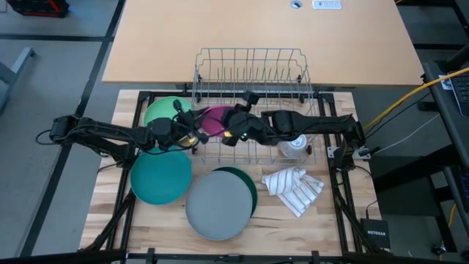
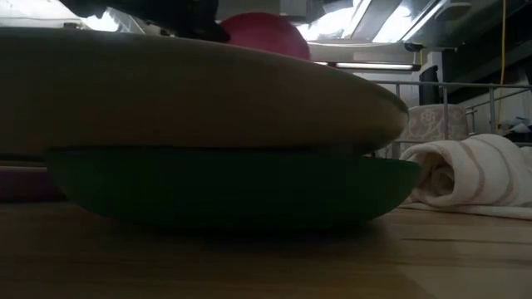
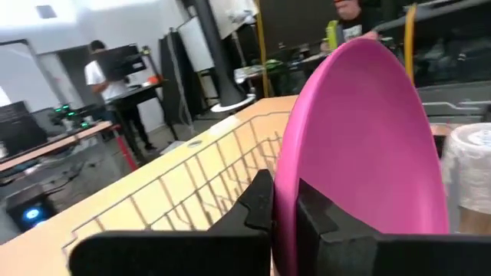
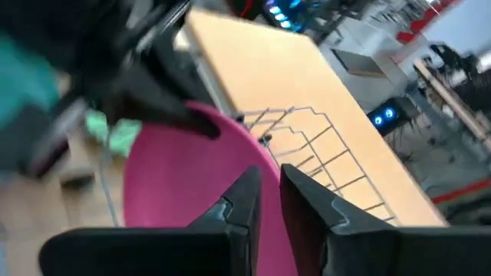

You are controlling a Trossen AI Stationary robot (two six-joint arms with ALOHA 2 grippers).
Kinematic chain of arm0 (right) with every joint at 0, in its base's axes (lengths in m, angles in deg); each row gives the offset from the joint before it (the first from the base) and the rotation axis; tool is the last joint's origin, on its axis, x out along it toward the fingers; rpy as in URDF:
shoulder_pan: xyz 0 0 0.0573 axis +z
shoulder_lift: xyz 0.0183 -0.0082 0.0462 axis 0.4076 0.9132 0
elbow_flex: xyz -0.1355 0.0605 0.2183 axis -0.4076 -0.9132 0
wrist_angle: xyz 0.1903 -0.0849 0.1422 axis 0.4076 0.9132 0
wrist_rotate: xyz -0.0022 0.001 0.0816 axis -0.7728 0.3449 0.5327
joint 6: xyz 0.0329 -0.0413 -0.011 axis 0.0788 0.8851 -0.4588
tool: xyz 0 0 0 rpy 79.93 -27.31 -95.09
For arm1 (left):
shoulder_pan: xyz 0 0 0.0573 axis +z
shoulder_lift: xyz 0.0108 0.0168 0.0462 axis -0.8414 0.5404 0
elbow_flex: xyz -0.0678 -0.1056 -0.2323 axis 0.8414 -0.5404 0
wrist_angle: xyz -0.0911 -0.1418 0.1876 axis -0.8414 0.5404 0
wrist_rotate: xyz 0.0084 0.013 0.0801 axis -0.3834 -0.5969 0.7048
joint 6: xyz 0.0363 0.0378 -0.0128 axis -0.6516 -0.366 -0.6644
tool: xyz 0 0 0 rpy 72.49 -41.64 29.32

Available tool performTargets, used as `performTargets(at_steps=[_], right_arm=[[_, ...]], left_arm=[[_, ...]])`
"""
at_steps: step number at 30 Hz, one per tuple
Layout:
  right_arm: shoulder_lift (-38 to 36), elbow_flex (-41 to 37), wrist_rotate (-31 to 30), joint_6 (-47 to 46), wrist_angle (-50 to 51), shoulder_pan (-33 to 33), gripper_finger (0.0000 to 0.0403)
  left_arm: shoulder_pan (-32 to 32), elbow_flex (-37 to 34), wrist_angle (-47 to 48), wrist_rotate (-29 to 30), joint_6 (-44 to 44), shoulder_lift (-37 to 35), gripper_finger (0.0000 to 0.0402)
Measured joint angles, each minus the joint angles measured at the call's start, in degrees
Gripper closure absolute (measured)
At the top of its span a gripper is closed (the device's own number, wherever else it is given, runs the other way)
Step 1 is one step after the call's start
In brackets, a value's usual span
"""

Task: Sort dishes
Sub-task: Put the pink plate in the dish rack

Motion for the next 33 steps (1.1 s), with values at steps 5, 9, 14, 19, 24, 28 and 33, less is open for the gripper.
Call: performTargets(at_steps=[5, 9, 14, 19, 24, 28, 33], right_arm=[[-1.8, 0.0, -7.9, -13.2, -0.4, 0.0, 0.0346], [-8.2, 0.0, -4.7, -28.3, 7.1, 0.0, 0.0346], [-18.6, -0.1, 8.4, -51.5, 16.9, -0.1, 0.0346], [-26.7, -6.8, 12.6, -67.2, 15.3, 1.0, 0.0346], [-30.3, -17.6, 21.2, -82.3, 9.2, 1.1, 0.0346], [-31.6, -27.9, 26.9, -91.9, -1.8, 1.1, 0.0346], [-31.9, -36.7, 29.5, -98.9, -21.2, 0.7, 0.0346]], left_arm=[[0.0, 0.0, -6.1, 2.0, -3.9, 0.0, 0.0398], [0.0, 0.0, -9.9, 1.9, -7.6, 0.0, 0.0398], [0.1, 0.0, -11.2, 2.0, -8.7, 0.4, 0.0398], [0.1, 0.0, -19.8, 2.0, -15.8, 3.7, 0.0399], [0.1, 0.0, -32.3, 2.0, -28.2, 9.6, 0.0399], [0.0, 1.6, -36.0, 2.0, -37.4, 14.7, 0.0399], [-0.8, 3.4, -35.9, 2.0, -46.5, 19.3, 0.04]])
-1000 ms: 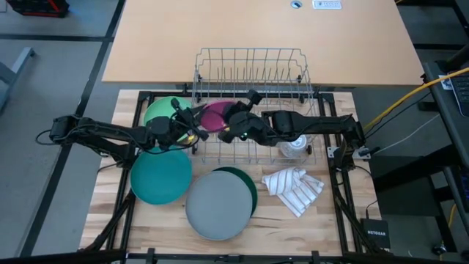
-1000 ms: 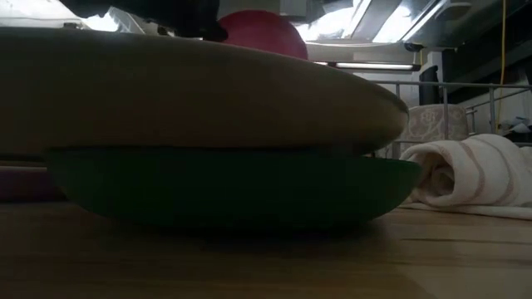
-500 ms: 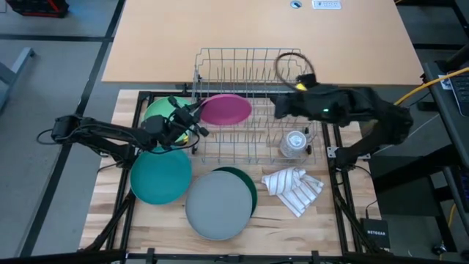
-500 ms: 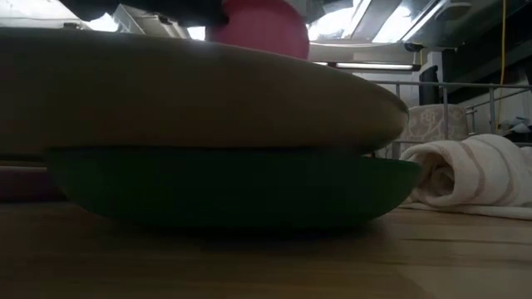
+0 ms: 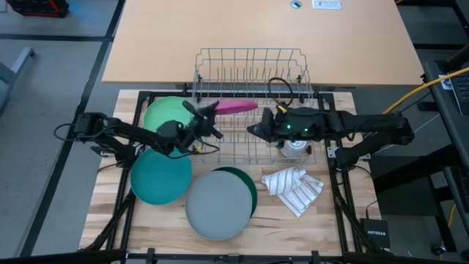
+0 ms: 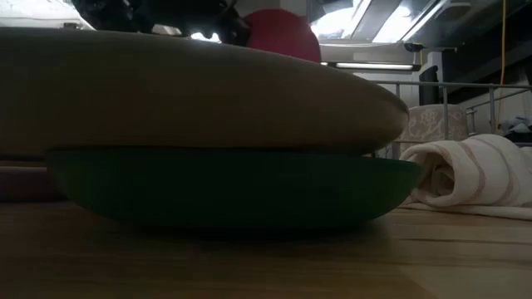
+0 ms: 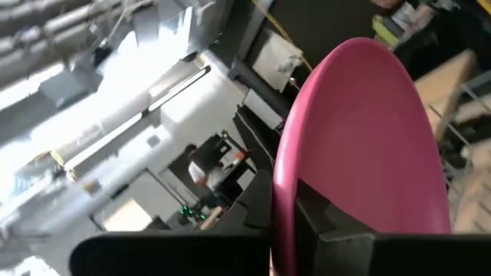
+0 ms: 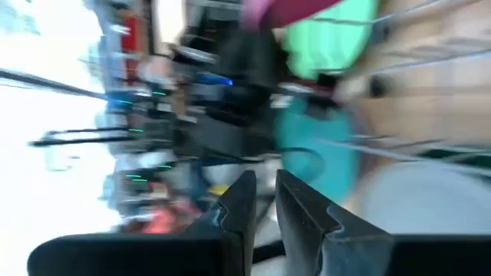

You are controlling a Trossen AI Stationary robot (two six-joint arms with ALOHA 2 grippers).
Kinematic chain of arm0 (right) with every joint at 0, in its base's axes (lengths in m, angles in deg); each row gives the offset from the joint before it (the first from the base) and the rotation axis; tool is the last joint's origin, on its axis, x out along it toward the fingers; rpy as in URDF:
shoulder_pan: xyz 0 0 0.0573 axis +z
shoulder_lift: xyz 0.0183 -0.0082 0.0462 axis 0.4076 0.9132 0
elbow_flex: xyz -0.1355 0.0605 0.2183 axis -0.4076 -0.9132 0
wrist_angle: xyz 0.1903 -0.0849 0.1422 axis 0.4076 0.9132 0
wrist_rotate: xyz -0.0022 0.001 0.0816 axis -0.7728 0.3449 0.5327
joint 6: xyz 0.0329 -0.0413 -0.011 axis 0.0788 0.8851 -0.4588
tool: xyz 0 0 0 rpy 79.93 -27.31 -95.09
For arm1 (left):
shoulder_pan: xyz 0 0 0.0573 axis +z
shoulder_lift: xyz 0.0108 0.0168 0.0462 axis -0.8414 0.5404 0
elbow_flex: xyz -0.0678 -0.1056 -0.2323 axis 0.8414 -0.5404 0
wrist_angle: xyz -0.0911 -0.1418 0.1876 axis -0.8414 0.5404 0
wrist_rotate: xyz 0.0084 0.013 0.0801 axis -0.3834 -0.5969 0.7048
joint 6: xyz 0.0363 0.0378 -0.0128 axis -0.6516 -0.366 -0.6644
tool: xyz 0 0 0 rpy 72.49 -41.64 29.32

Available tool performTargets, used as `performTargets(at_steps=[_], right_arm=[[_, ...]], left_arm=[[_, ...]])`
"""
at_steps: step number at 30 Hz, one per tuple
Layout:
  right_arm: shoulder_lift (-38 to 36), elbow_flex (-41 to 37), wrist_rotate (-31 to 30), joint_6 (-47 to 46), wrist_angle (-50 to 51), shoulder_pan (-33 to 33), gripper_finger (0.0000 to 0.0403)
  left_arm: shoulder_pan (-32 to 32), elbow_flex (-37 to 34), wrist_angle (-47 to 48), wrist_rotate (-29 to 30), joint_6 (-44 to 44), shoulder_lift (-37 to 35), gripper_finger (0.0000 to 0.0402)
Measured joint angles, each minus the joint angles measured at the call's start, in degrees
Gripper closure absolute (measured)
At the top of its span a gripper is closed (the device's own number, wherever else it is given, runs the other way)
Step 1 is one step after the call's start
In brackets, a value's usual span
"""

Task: Sort dishes
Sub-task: Put the pink plate in the dish rack

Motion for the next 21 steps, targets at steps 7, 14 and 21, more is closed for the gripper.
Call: performTargets(at_steps=[7, 14, 21], right_arm=[[-0.1, -1.5, -7.4, -9.6, -4.3, -3.3, 0.0346], [0.0, -1.4, -7.5, -20.2, -4.2, -7.1, 0.0346], [0.5, -1.4, -6.9, -19.2, -4.2, -9.5, 0.0345]], left_arm=[[-1.6, 0.0, -6.2, 0.2, -11.9, 1.4, 0.04], [-2.2, 0.1, -13.8, 0.2, -24.0, 1.4, 0.04], [-2.2, 0.1, -13.3, 0.1, -27.5, 1.4, 0.04]])
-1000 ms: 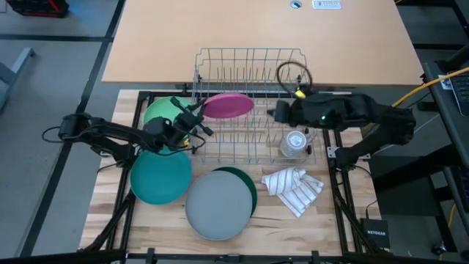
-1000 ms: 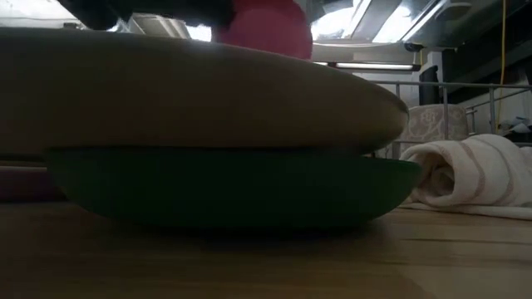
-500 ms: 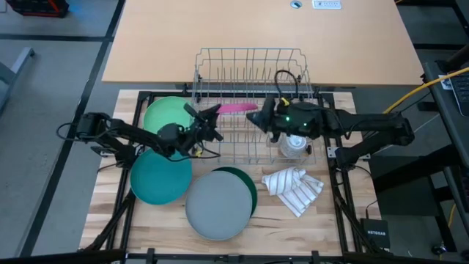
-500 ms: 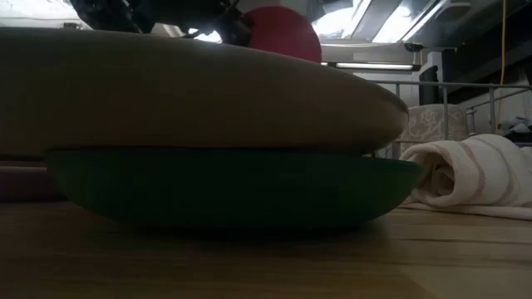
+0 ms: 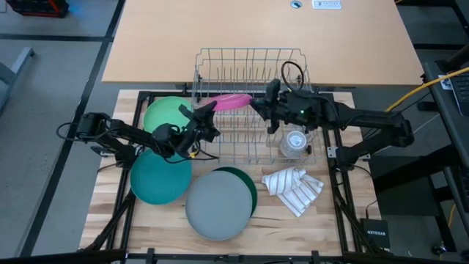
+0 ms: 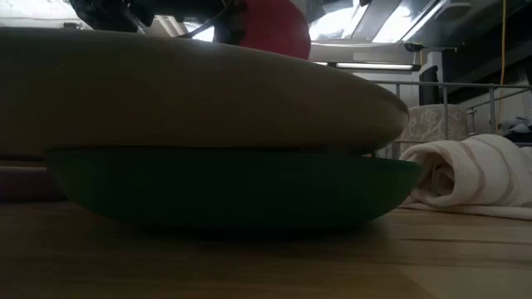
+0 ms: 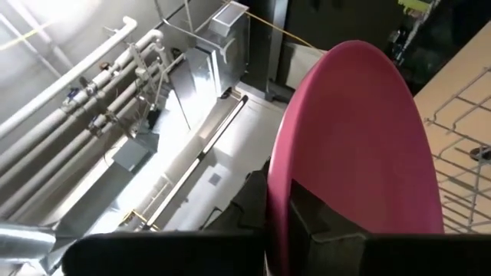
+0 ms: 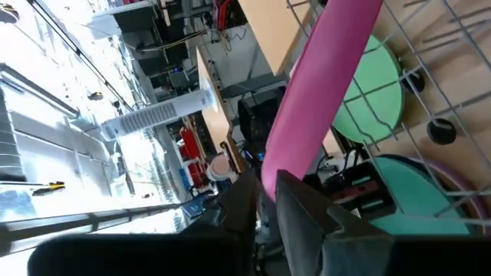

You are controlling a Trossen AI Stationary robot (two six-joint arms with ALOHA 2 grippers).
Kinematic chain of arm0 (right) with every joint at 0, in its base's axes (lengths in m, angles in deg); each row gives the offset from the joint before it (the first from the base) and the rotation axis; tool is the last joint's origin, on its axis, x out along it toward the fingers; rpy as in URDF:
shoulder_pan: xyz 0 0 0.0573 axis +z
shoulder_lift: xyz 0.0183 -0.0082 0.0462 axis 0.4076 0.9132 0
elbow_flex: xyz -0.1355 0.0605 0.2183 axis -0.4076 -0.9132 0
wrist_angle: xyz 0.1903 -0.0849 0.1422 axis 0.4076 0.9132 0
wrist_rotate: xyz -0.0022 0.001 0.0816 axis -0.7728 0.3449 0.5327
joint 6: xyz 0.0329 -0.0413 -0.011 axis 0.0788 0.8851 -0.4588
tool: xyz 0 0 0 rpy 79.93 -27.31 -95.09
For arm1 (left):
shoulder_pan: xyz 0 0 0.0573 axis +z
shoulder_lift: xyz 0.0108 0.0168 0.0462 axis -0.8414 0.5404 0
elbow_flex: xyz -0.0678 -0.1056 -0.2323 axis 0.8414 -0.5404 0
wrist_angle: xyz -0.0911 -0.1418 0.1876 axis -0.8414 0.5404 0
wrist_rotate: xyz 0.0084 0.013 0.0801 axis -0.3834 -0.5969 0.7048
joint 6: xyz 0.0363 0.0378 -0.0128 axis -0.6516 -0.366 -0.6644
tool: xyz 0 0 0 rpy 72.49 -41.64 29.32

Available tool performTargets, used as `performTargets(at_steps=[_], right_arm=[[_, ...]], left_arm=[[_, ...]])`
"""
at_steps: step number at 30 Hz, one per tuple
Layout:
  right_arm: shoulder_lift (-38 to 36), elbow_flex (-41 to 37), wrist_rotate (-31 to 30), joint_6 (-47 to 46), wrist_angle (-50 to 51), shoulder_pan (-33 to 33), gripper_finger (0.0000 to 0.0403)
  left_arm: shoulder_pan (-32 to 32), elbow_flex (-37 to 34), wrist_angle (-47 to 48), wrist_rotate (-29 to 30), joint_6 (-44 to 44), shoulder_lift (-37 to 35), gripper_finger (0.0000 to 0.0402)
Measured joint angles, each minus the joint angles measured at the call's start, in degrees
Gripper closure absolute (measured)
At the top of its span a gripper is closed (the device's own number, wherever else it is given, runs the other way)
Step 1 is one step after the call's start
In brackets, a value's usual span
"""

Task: Sort dishes
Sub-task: Put the pink plate in the dish rack

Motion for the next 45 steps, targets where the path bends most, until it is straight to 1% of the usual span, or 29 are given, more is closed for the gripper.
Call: performTargets(at_steps=[7, 12, 16, 19, 30, 33, 39, 43, 45], right_arm=[[3.9, 0.0, 2.2, 3.2, -0.4, -0.3, 0.0345], [5.5, 0.0, 3.0, 1.9, -1.0, -0.3, 0.0345], [5.6, 0.0, 1.0, -4.4, -1.4, -0.7, 0.0345], [5.6, 0.0, 1.4, -6.5, -1.5, -1.1, 0.0345], [6.1, 0.0, -1.5, -7.3, -1.4, -1.9, 0.0345], [7.0, 0.0, -2.5, -7.3, -1.6, -2.0, 0.0345], [11.0, 0.0, -7.1, -7.3, -7.1, -2.1, 0.0345], [13.1, 0.0, -7.8, -7.3, -10.6, -2.2, 0.0345], [13.8, 0.0, -8.4, -7.3, -11.6, -2.2, 0.0345]], left_arm=[[0.0, 0.0, 0.0, 0.1, -2.8, 0.0, 0.04], [0.0, 0.0, 0.4, 0.5, -2.9, 0.0, 0.04], [0.0, 0.0, 0.3, 0.3, -3.8, 0.0, 0.04], [-0.3, 0.0, 0.3, 0.3, -4.0, 0.0, 0.04], [-3.3, 0.0, 0.4, 0.8, -4.1, 0.0, 0.04], [-4.1, 0.0, 0.6, 0.8, -2.2, 0.0, 0.04], [-4.7, 0.0, 1.6, 4.2, 0.7, -0.2, 0.04], [-4.6, 0.0, 1.6, 7.5, 0.8, -0.2, 0.04], [-4.7, 0.0, 1.7, 8.0, 0.4, -0.2, 0.04]])
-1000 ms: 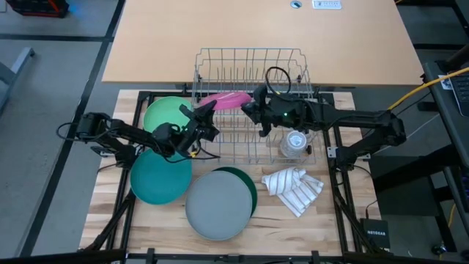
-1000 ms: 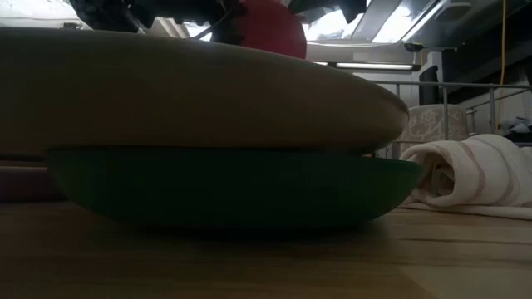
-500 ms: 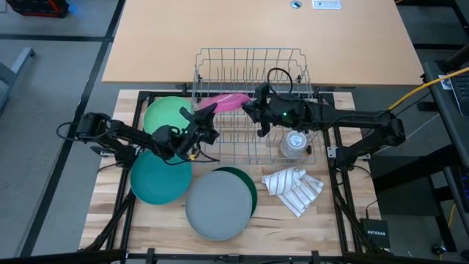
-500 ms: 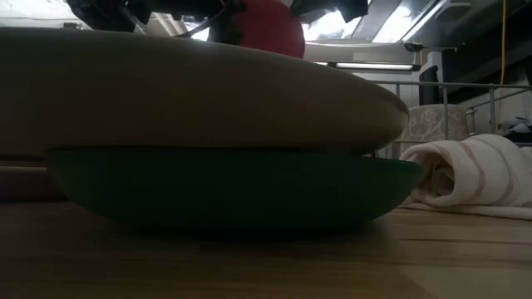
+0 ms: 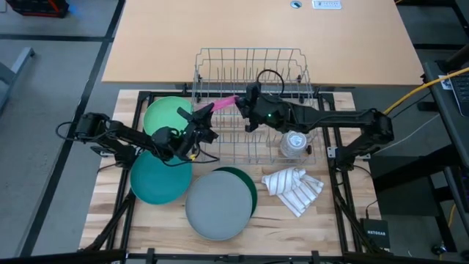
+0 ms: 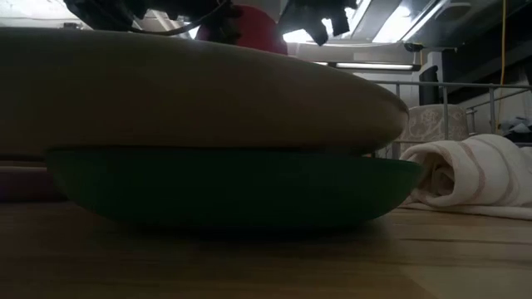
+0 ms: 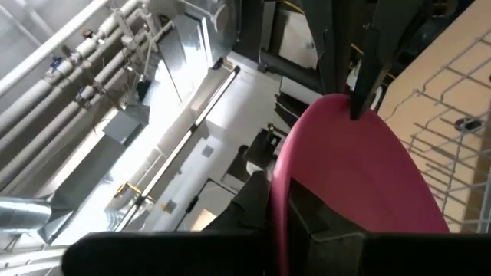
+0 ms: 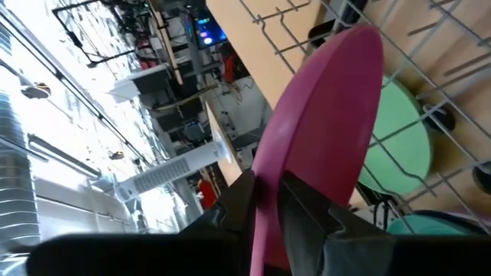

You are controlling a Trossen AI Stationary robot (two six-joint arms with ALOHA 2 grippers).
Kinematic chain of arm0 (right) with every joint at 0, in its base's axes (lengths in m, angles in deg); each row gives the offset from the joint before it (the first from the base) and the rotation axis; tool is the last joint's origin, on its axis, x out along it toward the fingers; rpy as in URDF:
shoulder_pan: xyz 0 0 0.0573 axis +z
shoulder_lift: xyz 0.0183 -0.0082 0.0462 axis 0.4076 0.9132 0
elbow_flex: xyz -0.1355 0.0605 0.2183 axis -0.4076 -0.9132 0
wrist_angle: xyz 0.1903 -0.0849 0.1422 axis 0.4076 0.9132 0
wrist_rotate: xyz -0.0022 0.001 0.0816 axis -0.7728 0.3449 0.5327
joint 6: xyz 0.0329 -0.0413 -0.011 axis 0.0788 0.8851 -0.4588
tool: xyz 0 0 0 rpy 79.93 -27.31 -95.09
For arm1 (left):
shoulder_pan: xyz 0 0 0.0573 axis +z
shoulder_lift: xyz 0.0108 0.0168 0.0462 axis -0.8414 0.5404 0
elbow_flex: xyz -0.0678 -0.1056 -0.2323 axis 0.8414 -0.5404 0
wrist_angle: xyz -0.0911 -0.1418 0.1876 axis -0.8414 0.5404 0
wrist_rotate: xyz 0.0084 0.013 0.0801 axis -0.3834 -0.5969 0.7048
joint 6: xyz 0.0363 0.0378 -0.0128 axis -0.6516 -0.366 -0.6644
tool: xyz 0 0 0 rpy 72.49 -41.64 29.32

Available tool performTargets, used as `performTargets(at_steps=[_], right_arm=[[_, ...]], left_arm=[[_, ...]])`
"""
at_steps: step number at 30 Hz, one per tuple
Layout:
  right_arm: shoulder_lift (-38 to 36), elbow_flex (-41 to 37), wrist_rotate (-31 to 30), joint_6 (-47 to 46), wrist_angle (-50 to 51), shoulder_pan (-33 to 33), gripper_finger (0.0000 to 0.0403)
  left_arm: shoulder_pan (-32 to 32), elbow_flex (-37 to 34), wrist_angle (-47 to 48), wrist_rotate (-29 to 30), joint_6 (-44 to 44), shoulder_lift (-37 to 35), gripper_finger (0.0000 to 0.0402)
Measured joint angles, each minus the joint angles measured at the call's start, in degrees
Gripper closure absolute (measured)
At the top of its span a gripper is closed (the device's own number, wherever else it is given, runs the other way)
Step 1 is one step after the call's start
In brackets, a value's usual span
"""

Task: Sort dishes
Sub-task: Put the pink plate in the dish rack

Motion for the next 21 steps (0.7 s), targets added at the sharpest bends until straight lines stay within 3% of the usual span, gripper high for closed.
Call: performTargets(at_steps=[12, 21], right_arm=[[1.4, 0.0, -1.4, 0.5, -3.1, 0.1, 0.0346], [1.3, 0.1, -0.9, 3.1, -4.3, 0.0, 0.0388]], left_arm=[[-0.1, 0.0, 3.0, 0.2, 4.8, 0.0, 0.04], [-0.3, 0.0, 3.3, 0.0, 13.3, 0.1, 0.0375]])
